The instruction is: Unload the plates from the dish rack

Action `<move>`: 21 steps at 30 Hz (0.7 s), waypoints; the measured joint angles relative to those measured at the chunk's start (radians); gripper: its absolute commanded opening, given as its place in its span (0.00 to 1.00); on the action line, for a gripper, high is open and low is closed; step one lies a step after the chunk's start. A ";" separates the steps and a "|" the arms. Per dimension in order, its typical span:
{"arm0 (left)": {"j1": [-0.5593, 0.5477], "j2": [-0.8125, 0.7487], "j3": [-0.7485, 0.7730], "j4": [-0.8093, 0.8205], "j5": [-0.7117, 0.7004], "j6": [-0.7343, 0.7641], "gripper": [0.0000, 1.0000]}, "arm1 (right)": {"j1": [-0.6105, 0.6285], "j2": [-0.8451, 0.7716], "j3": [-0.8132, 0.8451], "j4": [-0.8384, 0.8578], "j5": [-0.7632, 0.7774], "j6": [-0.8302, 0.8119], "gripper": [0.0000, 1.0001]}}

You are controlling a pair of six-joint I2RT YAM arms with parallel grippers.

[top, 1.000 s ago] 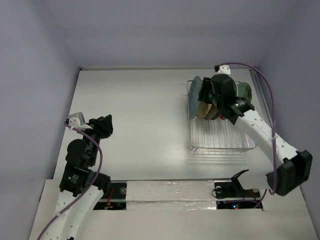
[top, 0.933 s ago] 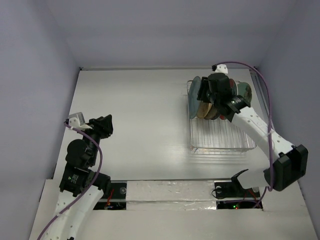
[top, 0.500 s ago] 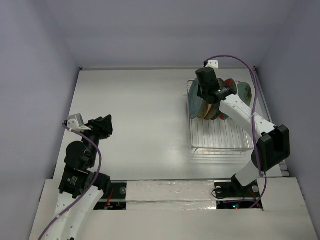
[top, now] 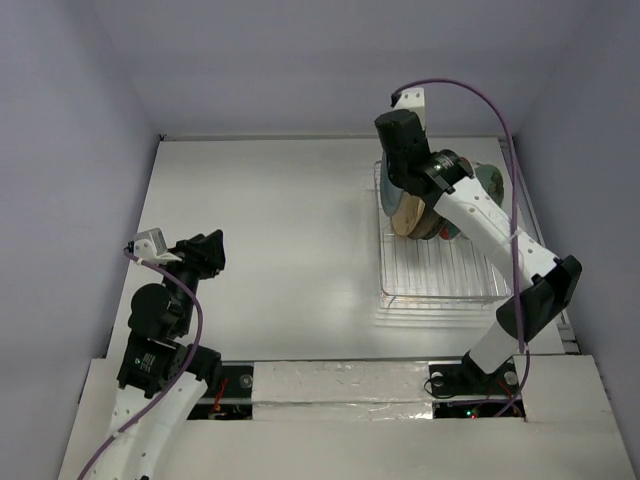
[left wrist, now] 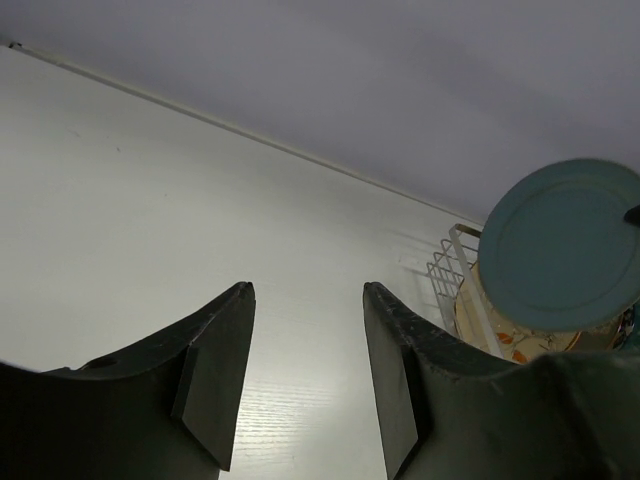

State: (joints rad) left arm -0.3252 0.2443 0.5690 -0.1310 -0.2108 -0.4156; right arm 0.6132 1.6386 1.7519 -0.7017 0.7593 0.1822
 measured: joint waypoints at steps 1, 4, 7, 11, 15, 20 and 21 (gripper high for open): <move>0.000 0.000 0.000 0.000 0.000 0.000 0.45 | 0.010 -0.004 0.038 0.000 0.023 -0.010 0.00; 0.000 0.000 0.000 0.000 0.000 0.000 0.47 | 0.030 -0.048 0.083 0.017 0.058 -0.025 0.00; 0.000 0.000 0.000 0.000 0.000 0.000 0.48 | 0.042 -0.139 0.059 0.019 0.040 -0.017 0.00; 0.000 0.000 0.000 -0.001 0.000 0.000 0.50 | 0.043 -0.287 -0.077 0.116 -0.116 0.061 0.00; 0.000 0.000 0.000 -0.001 0.000 0.000 0.51 | 0.044 -0.276 -0.201 0.320 -0.349 0.237 0.00; 0.000 0.001 0.000 -0.001 0.000 0.000 0.51 | 0.104 0.042 -0.155 0.558 -0.554 0.441 0.00; 0.000 0.001 0.000 -0.001 0.000 0.000 0.51 | 0.117 0.112 -0.133 0.573 -0.576 0.467 0.00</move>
State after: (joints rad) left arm -0.3252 0.2451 0.5690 -0.1322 -0.2104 -0.4160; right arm 0.7303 1.7508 1.6188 -0.1291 0.1829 0.6487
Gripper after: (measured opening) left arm 0.503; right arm 0.078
